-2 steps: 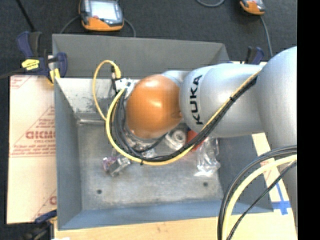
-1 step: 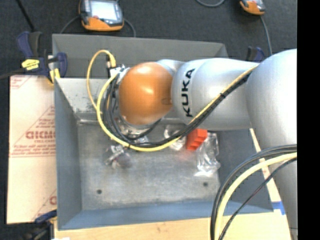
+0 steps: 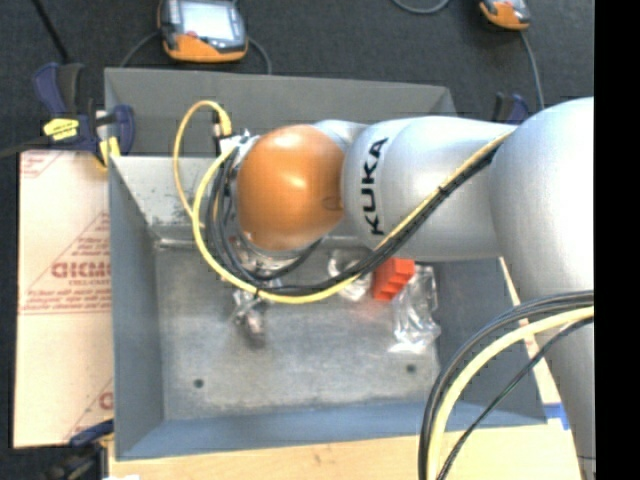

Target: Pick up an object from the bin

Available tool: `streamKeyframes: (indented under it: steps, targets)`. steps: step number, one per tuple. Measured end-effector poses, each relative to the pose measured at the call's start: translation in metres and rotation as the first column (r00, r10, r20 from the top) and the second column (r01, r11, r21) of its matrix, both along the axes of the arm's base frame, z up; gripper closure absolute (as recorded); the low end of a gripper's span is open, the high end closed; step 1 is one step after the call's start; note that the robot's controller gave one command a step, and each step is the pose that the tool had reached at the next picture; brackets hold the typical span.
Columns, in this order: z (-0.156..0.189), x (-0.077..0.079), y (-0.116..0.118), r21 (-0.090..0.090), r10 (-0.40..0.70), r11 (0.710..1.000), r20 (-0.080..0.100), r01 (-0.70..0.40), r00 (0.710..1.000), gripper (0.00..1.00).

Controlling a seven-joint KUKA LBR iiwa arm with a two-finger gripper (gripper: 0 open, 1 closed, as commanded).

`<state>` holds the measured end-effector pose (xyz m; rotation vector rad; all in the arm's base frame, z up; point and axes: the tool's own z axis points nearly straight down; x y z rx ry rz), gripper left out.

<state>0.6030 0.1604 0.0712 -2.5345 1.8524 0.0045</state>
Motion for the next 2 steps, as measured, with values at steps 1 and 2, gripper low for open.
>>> streamKeyframes:
  steps: [1,2]
  targets:
    - [0.036,0.011,-0.041,-0.002,-0.024,1.000,0.007,0.024,1.000,1.00]
    - [0.161,0.023,-0.047,-0.001,-0.028,1.000,0.012,0.028,1.000,1.00]
